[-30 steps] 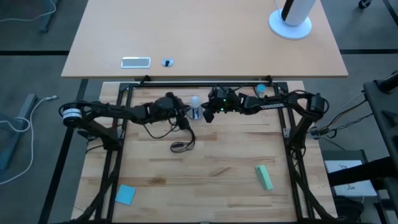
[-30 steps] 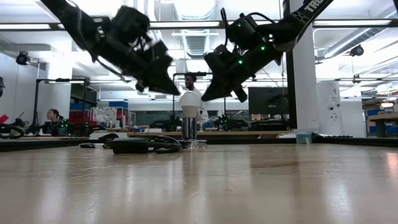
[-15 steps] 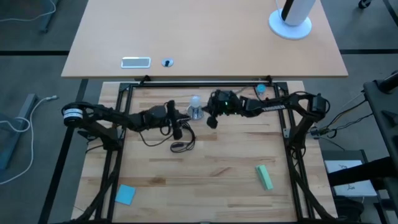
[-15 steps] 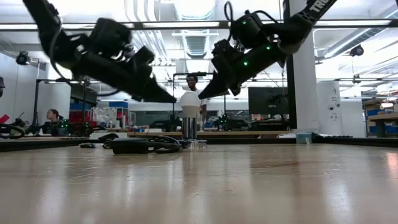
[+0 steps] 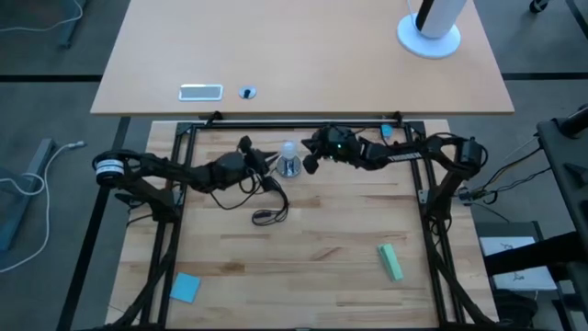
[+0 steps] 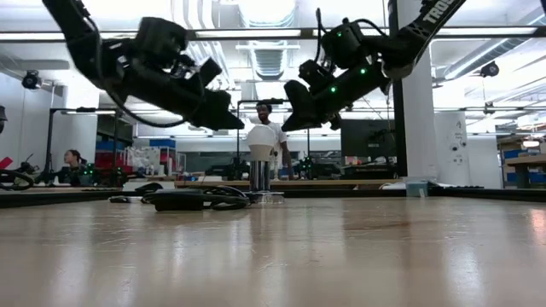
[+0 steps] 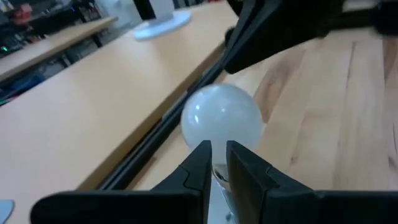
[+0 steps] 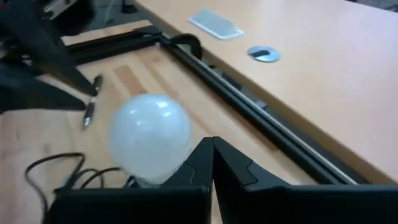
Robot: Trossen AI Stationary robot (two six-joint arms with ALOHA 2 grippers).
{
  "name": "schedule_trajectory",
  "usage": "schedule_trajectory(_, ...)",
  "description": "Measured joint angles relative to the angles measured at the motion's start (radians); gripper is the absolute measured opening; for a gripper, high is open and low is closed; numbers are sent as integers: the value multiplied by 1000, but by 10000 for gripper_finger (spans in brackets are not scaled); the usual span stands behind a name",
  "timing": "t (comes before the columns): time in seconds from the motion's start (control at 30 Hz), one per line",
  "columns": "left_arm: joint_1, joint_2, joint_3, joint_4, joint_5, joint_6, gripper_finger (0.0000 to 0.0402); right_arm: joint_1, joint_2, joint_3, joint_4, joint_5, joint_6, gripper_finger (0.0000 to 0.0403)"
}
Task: Screw lightbulb
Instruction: Insert the lightbulb into the lamp
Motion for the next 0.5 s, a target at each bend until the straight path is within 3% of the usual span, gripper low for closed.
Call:
schedule_trajectory(0.17, 7, 0, 41, -118, 0, -7, 41, -1, 2, 7, -30, -45, 32, 0)
schedule_trajectory(0.5, 12, 0, 44, -121, 1, -35, 41, -1, 40, 17, -31, -97, 87, 0)
